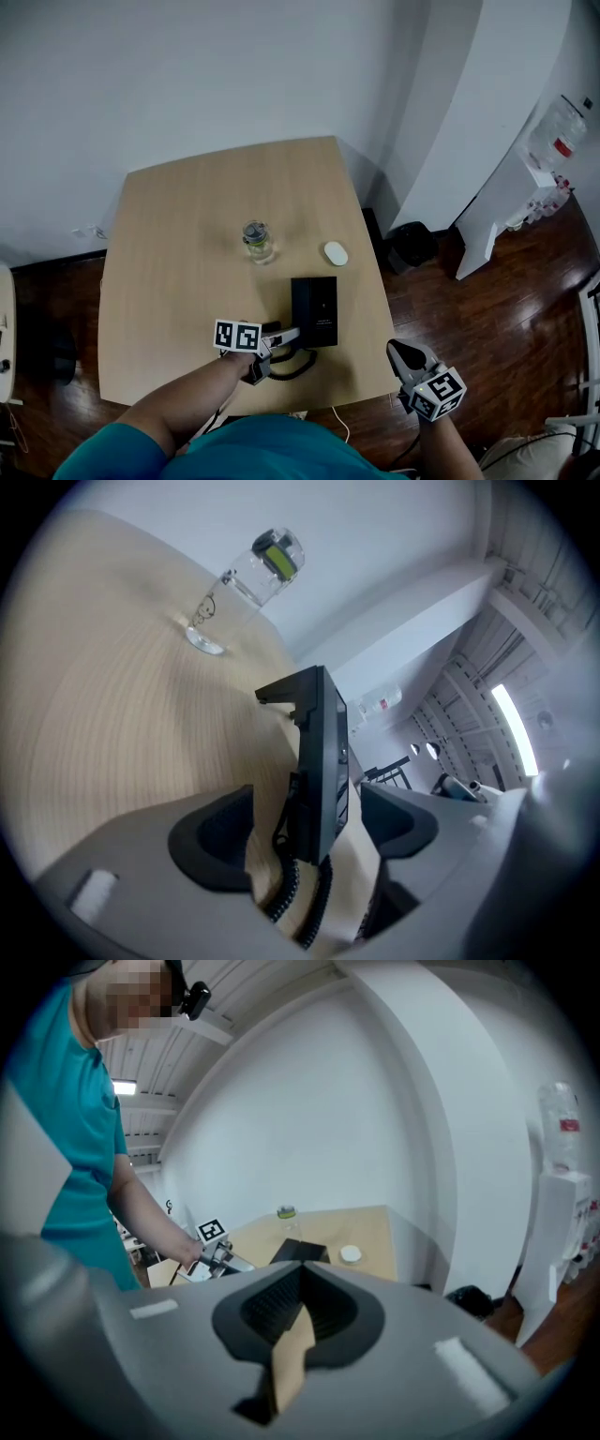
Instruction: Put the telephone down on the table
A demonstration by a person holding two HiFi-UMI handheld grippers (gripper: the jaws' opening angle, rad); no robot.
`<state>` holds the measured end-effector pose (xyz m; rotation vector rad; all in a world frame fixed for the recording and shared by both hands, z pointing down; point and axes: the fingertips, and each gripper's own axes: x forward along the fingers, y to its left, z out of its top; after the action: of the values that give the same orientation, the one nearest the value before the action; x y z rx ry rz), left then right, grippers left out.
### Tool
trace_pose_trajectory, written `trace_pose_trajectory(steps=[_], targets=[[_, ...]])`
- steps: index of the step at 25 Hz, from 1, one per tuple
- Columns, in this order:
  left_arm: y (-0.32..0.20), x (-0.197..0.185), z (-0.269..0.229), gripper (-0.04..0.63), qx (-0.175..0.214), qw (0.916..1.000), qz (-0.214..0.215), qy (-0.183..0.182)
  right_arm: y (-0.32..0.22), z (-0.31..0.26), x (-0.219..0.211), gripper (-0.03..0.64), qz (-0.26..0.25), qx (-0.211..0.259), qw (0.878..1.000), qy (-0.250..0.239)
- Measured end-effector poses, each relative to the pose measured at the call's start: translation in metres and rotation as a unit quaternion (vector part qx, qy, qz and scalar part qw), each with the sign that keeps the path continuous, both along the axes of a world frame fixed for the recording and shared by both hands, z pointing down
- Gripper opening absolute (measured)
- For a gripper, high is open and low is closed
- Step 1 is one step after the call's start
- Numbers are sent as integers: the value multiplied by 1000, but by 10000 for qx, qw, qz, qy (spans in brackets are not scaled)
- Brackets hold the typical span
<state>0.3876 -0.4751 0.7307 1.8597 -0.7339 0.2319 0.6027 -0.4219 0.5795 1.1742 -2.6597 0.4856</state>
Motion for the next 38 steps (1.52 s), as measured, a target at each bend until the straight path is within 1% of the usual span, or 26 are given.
trace_pose_trajectory(steps=[2,5,8,11,12,16,17,23,26,29,32,34,38], targets=[[9,-13,-12,369,145,9999,-85,34,1,1,-2,2,-39,24,9999,117],[24,-37,-41,321,489,9984,-224,192,4,-1,-11,2,-95,49,9999,80],[43,-72,-76,244,995,9934,-427,380,8,-7,-26,2,-199,110,9997,12],[68,-115,-110,160,1573,9848,-625,383,13,-14,-49,2,-350,165,9992,-53],[77,-131,-119,128,1714,9820,-703,373,15,-16,-59,2,-410,171,9990,-72],[115,-188,-141,18,1936,9755,-963,399,24,-24,-107,2,-644,142,9977,-152],[123,-201,-144,6,1996,9740,-983,423,25,-26,-121,2,-695,134,9973,-171],[165,-295,-168,6,2383,9639,-1065,526,40,-39,-226,2,-955,259,9951,-77],[184,-352,-183,6,2570,9602,-1014,410,49,-49,-281,2,-916,384,9950,-111],[202,-409,-194,6,2743,9557,-1045,197,56,-61,-331,2,-917,443,9946,-175],[225,-463,-204,6,2809,9511,-1283,11,65,-75,-380,2,-1121,514,9922,-159],[241,-492,-210,6,2853,9471,-1468,-126,67,-83,-405,2,-1283,582,9899,-134],[267,-528,-219,6,2957,9336,-1972,-455,62,-90,-444,2,-1735,684,9824,-126]])
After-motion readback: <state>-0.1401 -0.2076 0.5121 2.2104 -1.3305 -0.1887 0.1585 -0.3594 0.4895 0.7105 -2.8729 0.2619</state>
